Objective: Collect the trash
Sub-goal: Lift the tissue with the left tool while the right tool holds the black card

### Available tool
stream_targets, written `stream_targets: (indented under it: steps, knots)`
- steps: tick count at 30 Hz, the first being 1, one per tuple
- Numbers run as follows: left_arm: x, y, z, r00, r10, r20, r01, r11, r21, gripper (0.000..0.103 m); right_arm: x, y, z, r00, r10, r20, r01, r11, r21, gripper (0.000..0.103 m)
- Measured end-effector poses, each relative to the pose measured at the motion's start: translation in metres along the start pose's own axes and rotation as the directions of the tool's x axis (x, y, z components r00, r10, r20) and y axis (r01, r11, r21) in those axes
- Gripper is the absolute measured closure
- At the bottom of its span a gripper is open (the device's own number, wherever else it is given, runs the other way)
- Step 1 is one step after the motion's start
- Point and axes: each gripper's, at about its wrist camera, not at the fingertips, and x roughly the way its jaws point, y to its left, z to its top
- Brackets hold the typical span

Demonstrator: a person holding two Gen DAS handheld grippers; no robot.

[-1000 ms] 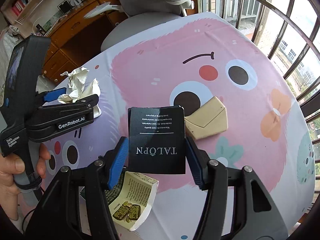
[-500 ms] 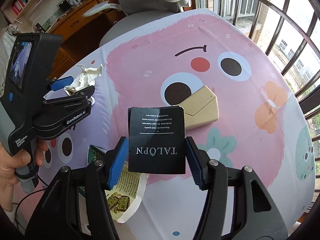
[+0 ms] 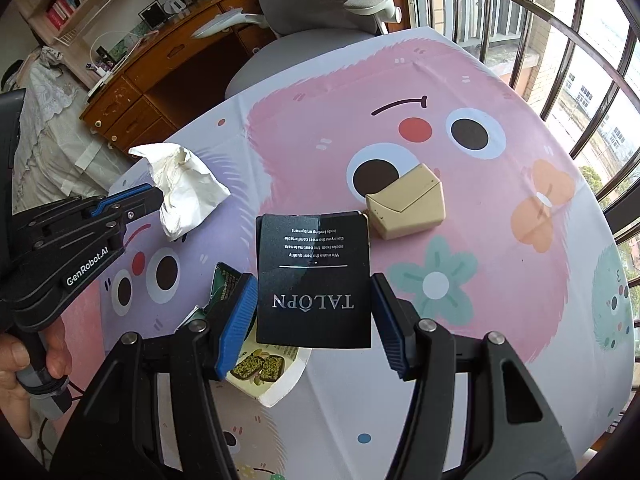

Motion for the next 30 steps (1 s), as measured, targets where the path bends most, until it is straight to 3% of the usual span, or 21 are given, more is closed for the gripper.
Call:
stream_targets:
  steps: [9,17,19,22,23,27,30]
  knots:
    - [-0.073,0.022,-0.036,0.992,-0.097,0.079,0.11,0.979,-0.173,0.103,-0.031,0.006,-0.028,0.999,0.052,-0.003,-0.052,0.997,-0.063,0.049]
    - [-0.075,0.028,-0.048,0.99,-0.135,0.039,0.14,0.974,-0.178,0.101,-0.036,0.003,-0.038,0.997,0.081,-0.012,-0.082,0.995,-0.058,0.049]
    - [-0.065,0.024,-0.045,0.989,-0.145,0.023,0.147,0.975,-0.165,0.095,-0.035,0.001,-0.036,0.997,0.083,-0.011,-0.083,0.995,-0.056,0.049]
    - [-0.053,0.018,-0.042,0.986,-0.164,0.003,0.162,0.974,-0.16,0.07,-0.033,-0.003,-0.034,0.997,0.079,-0.012,-0.08,0.996,-0.043,0.049]
    - [-0.048,0.016,-0.04,0.986,-0.167,0.001,0.165,0.974,-0.155,0.065,-0.032,-0.004,-0.033,0.997,0.077,-0.012,-0.078,0.996,-0.039,0.049]
    - [-0.028,0.012,-0.03,0.984,-0.178,-0.025,0.173,0.976,-0.134,0.063,-0.027,-0.01,-0.031,0.997,0.071,-0.017,-0.071,0.997,-0.022,0.049]
    - [-0.008,0.014,-0.022,0.983,-0.177,-0.052,0.17,0.978,-0.119,0.055,-0.022,-0.013,-0.03,0.997,0.07,-0.023,-0.07,0.998,-0.006,0.049]
